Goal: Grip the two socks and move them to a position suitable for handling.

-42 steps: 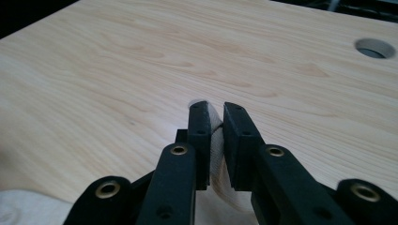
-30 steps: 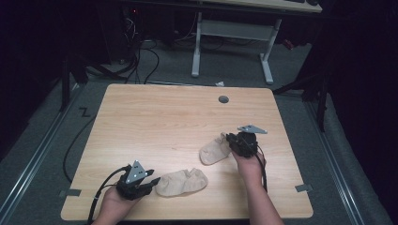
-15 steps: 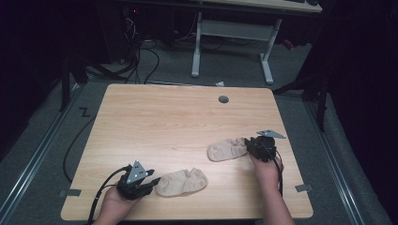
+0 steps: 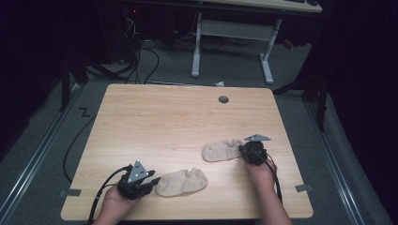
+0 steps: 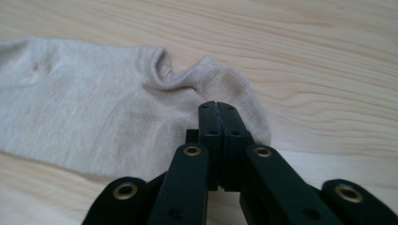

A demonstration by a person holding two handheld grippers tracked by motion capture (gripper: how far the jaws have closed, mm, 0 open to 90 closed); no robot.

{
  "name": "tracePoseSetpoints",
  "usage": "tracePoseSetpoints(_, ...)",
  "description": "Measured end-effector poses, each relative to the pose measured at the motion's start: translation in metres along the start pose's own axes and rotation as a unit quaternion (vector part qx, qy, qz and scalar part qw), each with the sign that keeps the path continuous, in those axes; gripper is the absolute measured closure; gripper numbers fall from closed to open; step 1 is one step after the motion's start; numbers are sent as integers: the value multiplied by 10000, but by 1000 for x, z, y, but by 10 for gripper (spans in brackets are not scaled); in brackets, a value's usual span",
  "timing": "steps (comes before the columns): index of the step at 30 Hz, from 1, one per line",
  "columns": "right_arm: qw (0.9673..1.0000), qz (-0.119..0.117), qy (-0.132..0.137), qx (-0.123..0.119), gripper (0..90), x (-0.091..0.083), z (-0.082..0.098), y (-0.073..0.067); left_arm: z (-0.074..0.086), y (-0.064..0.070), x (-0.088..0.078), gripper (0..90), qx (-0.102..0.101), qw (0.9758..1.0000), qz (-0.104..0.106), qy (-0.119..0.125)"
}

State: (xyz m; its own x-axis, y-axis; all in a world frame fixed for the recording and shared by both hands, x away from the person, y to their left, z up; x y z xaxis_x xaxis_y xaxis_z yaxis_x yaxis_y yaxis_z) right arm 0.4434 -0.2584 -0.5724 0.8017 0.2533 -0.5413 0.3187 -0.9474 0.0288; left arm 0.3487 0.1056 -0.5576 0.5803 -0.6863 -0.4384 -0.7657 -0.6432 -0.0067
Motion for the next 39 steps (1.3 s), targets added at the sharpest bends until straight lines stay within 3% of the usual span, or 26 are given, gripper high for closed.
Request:
tracePoseSetpoints(1,9999,-109,10,-91,895,1,0,-12,-1,-1,0,639,-5,10000,-12,17)
tracePoseSetpoints(3,9998,-153,16,-101,895,1,-1,-17,-1,-1,0,638,-17,10000,-14,21)
tracePoseSetpoints(5,9993,-344,39,-166,895,4,-2,-40,-1,0,0,637,-18,10000,-5,10)
tracePoseSetpoints(7,9991,-377,28,-206,895,4,-3,-46,0,2,0,636,-5,10000,49,-14)
tracePoseSetpoints(9,9984,-489,1,-287,895,7,-6,-64,1,8,1,645,161,9997,192,-54)
tracePoseSetpoints(10,9984,-489,1,-287,895,7,-6,-64,2,13,3,645,215,9993,291,-92)
tracePoseSetpoints(12,9974,-586,-7,-415,895,9,-8,-79,7,22,8,676,309,9982,408,-311)
tracePoseSetpoints(15,9972,-613,-15,-438,895,10,-9,-85,12,23,12,685,411,9974,372,-454)
tracePoseSetpoints(18,9967,-679,0,-446,895,11,-9,-92,11,19,13,689,299,9982,256,-450)
tracePoseSetpoints(23,9951,-833,16,-526,894,7,-6,-106,11,16,13,689,243,9985,248,-423)
tracePoseSetpoints(29,9905,-1160,66,-733,889,3,-4,-133,9,16,13,683,253,9987,237,-379)
tracePoseSetpoints(39,9853,-1433,146,-915,886,8,-7,-155,6,7,8,670,130,9996,80,-228)
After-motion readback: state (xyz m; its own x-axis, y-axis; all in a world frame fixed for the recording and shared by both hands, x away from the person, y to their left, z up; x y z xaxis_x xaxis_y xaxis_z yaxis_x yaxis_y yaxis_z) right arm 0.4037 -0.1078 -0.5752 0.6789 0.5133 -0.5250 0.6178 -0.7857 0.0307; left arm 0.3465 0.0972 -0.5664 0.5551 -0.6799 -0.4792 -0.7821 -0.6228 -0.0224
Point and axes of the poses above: each handheld gripper's, and its own axes: x roughly forward along the jaws, z roughly out of its underside, y roughly to its right, the point moved 7 cm from there along x, roughly forward along the jaws, and after that the axes turned 14 degrees about y, right-handed, at the moved point
